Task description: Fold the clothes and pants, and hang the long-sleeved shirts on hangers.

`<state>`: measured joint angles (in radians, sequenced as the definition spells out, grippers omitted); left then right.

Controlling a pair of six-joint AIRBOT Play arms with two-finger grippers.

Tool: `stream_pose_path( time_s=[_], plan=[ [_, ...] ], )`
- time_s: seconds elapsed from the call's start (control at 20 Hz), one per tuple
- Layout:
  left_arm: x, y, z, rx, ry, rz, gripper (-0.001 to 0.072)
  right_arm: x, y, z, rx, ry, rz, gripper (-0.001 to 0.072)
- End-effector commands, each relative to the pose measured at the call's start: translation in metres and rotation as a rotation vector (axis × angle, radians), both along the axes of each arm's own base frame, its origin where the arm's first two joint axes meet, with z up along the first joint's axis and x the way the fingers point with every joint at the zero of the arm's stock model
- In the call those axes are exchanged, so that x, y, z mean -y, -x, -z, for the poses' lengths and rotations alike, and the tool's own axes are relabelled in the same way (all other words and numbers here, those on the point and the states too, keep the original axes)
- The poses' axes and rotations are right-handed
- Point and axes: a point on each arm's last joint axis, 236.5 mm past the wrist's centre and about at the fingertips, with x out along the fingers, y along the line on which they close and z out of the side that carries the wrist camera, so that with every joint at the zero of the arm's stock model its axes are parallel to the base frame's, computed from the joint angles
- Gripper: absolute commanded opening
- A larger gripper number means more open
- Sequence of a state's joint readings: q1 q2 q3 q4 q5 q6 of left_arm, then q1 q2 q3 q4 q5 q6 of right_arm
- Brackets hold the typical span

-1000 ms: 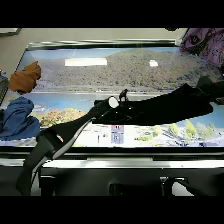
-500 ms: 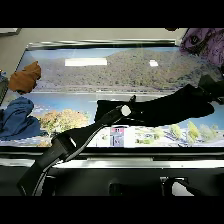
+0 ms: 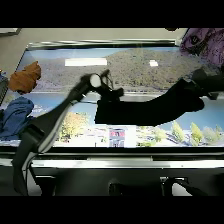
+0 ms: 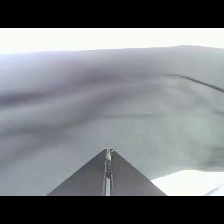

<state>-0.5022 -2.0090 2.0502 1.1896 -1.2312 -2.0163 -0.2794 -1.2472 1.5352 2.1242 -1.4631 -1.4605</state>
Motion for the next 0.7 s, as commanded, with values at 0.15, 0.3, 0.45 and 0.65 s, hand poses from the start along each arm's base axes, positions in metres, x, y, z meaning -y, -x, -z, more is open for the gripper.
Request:
stream_pose_path(
  time_s=[0.15,0.3,0.45,0.65],
  plan=[
    [-0.211,-0.016,-0.098,0.088,-0.269,-0.126,0.0017,-0.132,-0.019,-0.002,0.044,-0.069,-0.107,0.0027],
    [-0.255,-0.014,-0.124,0.118,-0.275,-0.181,0.0017,-0.201,-0.020,0.017,0.023,-0.115,-0.172,0.0027],
    [-0.280,-0.012,-0.133,0.118,-0.280,-0.223,0.0017,-0.256,-0.020,0.054,-0.027,-0.130,-0.226,0.0027],
    [-0.289,-0.011,-0.131,0.107,-0.283,-0.230,0.0017,-0.306,-0.026,0.099,-0.087,-0.187,-0.241,0.0045]
  ],
)
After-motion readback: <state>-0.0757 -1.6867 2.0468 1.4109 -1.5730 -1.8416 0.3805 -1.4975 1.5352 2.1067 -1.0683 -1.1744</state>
